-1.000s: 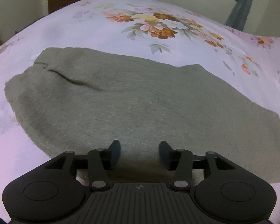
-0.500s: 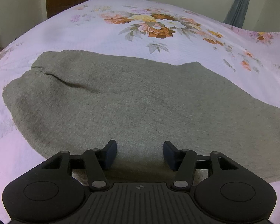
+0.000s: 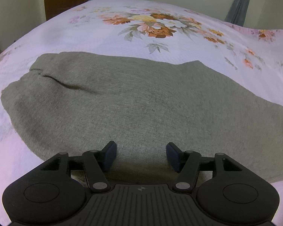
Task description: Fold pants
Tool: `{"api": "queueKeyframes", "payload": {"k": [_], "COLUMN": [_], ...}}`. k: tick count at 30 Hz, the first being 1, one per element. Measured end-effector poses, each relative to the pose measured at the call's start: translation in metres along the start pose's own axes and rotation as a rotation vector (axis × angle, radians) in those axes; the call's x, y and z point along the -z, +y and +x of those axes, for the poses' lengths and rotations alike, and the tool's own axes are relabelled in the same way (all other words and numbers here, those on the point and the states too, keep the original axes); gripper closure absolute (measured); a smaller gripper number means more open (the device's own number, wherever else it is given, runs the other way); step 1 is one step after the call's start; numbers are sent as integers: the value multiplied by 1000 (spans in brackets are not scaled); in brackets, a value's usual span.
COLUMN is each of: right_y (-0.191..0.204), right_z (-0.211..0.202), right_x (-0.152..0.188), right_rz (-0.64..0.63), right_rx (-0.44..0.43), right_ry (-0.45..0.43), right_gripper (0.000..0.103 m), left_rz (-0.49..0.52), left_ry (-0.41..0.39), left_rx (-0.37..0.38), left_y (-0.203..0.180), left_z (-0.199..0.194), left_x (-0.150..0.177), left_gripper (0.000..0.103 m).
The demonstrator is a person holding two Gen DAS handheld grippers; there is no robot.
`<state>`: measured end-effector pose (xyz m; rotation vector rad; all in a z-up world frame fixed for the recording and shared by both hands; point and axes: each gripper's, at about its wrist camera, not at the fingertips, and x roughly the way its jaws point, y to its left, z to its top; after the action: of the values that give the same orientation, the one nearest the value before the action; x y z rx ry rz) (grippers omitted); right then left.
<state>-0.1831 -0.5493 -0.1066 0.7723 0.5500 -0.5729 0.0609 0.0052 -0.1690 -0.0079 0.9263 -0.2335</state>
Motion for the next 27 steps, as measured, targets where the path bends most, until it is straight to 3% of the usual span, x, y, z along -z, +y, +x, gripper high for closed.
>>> {"api": "queueKeyframes", "payload": {"k": [3,6,11,14,20,27], "right_y": [8,18,12,9,7,-5], "right_z": [-15,-1,43,52,63,38], "right_x": [0,-9,-17,-14,-17,-12], "right_rz": [-31,-35,25,27,45,82], "right_rx": [-43,-56,9,34,36,70], "right_ry": [-37,-35,35,35,27,36], "right_gripper": [59,63,72,79,79,77], "left_rz": [3,10,-4,4,7,17], "left_ry": [-2,-5,-5,-8,-16,-22], "left_rx": [2,-2,7,1,-15,-28], "left_y": [-4,-7,-7,-7,-8,-9], "left_z": [1,0,-2,0,3,4], "left_x": [0,2,2,2,3,5], "left_gripper": [33,32,32,32,31,29]}}
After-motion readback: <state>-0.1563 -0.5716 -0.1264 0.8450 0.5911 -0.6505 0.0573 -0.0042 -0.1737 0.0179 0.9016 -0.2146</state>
